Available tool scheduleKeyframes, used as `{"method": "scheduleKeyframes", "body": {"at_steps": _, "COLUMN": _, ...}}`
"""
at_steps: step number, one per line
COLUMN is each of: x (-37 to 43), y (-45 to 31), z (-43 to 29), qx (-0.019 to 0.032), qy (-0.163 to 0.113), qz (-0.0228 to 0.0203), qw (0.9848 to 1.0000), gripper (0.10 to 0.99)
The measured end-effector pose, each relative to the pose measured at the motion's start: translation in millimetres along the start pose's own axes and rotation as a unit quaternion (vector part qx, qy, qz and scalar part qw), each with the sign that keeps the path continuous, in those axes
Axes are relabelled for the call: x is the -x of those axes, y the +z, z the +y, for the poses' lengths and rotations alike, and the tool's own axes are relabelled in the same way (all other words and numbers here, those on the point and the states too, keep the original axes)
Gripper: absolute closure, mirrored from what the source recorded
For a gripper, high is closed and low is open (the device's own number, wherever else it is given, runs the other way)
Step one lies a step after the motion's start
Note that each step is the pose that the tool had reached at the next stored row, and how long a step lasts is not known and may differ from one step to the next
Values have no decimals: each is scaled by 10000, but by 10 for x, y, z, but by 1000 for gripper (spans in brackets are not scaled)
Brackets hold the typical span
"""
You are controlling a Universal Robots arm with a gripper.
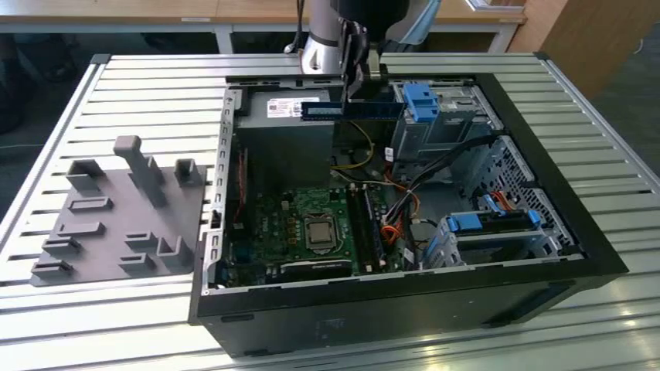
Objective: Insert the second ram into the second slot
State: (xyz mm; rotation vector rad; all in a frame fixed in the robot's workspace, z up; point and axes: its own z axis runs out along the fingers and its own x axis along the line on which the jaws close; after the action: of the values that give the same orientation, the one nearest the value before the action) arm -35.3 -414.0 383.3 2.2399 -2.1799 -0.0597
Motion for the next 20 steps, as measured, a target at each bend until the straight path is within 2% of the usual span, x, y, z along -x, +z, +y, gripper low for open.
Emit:
{"method": "scheduleKeyframes", "body": {"at_steps": 4, "x": -138, "y": -2, "z": 7, "qx": 0, "qy": 0, "qz": -1, "qw": 10000, "gripper": 945}}
{"method": "scheduleKeyframes", "body": {"at_steps": 6, "x": -182, "y": 1, "z": 11, "qx": 0, "qy": 1, "qz": 0, "qw": 10000, "gripper": 945}}
{"method": "scheduleKeyframes", "body": {"at_steps": 12, "x": -186, "y": 31, "z": 10, "qx": -43, "qy": 412, "qz": 19, "qw": 9991, "gripper": 945}}
{"method": "scheduleKeyframes", "body": {"at_steps": 16, "x": -187, "y": 50, "z": 9, "qx": -54, "qy": 775, "qz": 18, "qw": 9970, "gripper": 945}}
{"method": "scheduleKeyframes", "body": {"at_steps": 20, "x": -187, "y": 70, "z": 9, "qx": -60, "qy": 1132, "qz": 11, "qw": 9936, "gripper": 945}}
